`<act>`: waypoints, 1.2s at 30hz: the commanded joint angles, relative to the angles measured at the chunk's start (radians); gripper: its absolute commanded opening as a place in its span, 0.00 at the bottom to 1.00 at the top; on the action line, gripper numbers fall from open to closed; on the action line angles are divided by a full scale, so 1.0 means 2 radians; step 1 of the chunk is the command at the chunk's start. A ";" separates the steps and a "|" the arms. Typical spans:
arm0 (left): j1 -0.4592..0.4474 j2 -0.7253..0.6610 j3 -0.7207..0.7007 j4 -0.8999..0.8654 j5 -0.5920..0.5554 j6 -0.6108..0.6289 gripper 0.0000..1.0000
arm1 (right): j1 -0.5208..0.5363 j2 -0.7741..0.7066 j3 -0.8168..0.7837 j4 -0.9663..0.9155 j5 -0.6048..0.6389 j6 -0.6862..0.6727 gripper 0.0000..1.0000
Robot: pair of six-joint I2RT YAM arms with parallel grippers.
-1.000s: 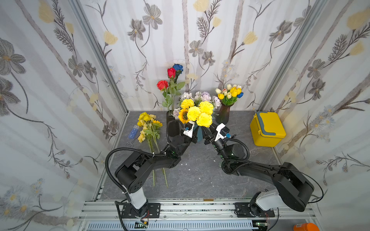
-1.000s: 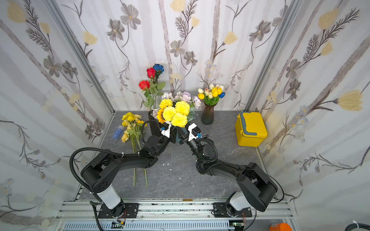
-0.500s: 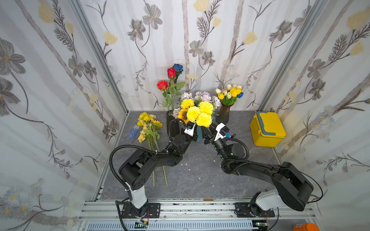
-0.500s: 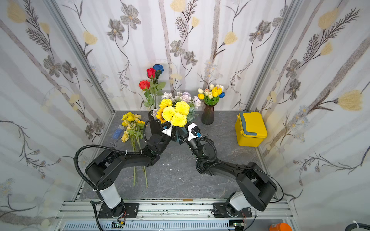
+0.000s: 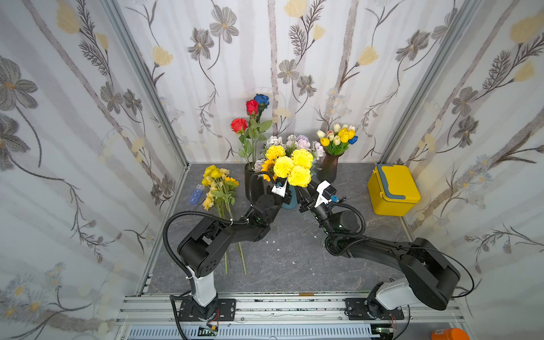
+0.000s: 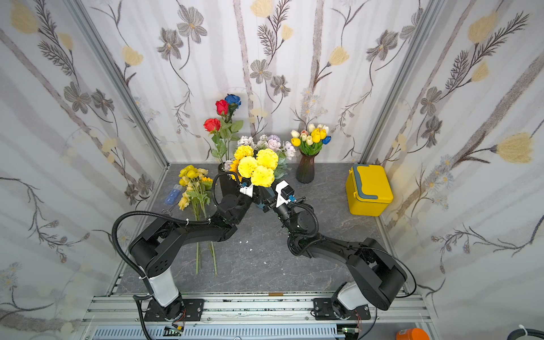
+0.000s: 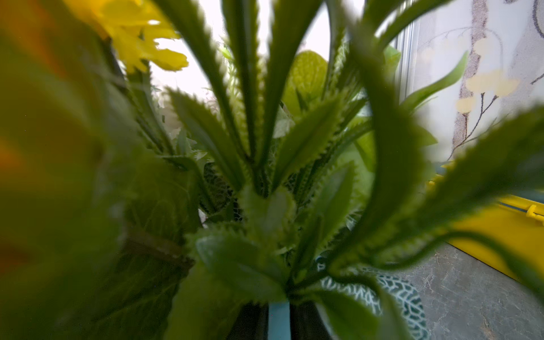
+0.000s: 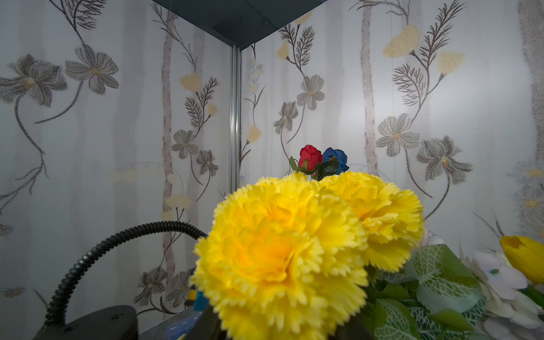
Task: Pick out yellow flowers from the vase
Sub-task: Pick up the flower from the vase.
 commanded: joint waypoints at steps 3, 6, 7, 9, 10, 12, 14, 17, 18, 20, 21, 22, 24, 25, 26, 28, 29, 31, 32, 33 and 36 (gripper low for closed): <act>0.001 -0.001 -0.002 0.010 -0.002 0.002 0.14 | 0.000 0.001 0.003 0.016 -0.001 0.000 0.40; 0.001 -0.003 -0.005 0.009 0.000 0.002 0.13 | 0.000 0.001 0.005 0.017 0.000 0.001 0.40; 0.001 -0.003 -0.004 0.008 0.000 0.003 0.12 | 0.000 0.001 0.004 0.017 0.000 0.001 0.40; 0.001 -0.005 -0.005 0.007 0.000 0.004 0.10 | 0.000 0.001 0.005 0.017 0.000 0.001 0.40; 0.000 -0.007 -0.006 0.007 0.001 0.004 0.10 | 0.000 0.001 0.005 0.017 0.001 0.001 0.40; 0.000 -0.012 -0.009 0.006 0.001 0.005 0.10 | 0.000 -0.002 0.005 0.016 0.003 0.001 0.42; -0.002 -0.018 -0.011 0.004 0.002 0.008 0.09 | 0.000 -0.005 0.004 0.014 0.002 0.001 0.45; -0.006 -0.031 -0.017 -0.003 0.004 0.012 0.08 | 0.000 -0.014 0.000 0.012 0.004 0.000 0.59; -0.008 -0.038 -0.019 -0.007 0.007 0.013 0.07 | 0.000 -0.020 -0.002 0.012 0.005 -0.001 0.63; -0.011 -0.050 -0.021 -0.015 0.011 0.014 0.07 | 0.000 -0.033 -0.008 0.005 0.008 -0.006 0.68; -0.012 -0.057 -0.020 -0.023 0.016 0.014 0.07 | -0.001 -0.041 -0.009 0.000 0.009 -0.009 0.70; -0.013 -0.063 -0.020 -0.031 0.020 0.014 0.07 | -0.001 -0.050 -0.012 -0.008 0.011 -0.012 0.72; -0.015 -0.074 -0.022 -0.042 0.023 0.014 0.07 | -0.001 -0.065 -0.019 -0.019 0.017 -0.017 0.76; -0.015 -0.080 -0.026 -0.044 0.024 0.012 0.07 | -0.002 -0.072 -0.025 -0.024 0.022 -0.018 0.79; -0.016 -0.086 -0.029 -0.044 0.024 0.010 0.08 | -0.002 -0.077 -0.029 -0.027 0.023 -0.021 0.81; -0.016 -0.095 -0.036 -0.049 0.027 0.008 0.08 | -0.004 -0.089 -0.038 -0.037 0.023 -0.024 0.83; -0.016 -0.100 -0.038 -0.053 0.028 0.007 0.08 | -0.004 -0.094 -0.043 -0.040 0.023 -0.025 0.84; -0.017 -0.110 -0.045 -0.056 0.030 0.003 0.08 | -0.005 -0.105 -0.054 -0.043 0.025 -0.027 0.86; -0.017 -0.114 -0.049 -0.057 0.032 0.003 0.09 | -0.006 -0.110 -0.057 -0.046 0.025 -0.027 0.86; -0.017 -0.119 -0.051 -0.060 0.035 0.001 0.10 | -0.006 -0.115 -0.062 -0.050 0.025 -0.027 0.87; -0.017 -0.130 -0.060 -0.065 0.043 -0.003 0.10 | -0.006 -0.126 -0.069 -0.059 0.025 -0.028 0.88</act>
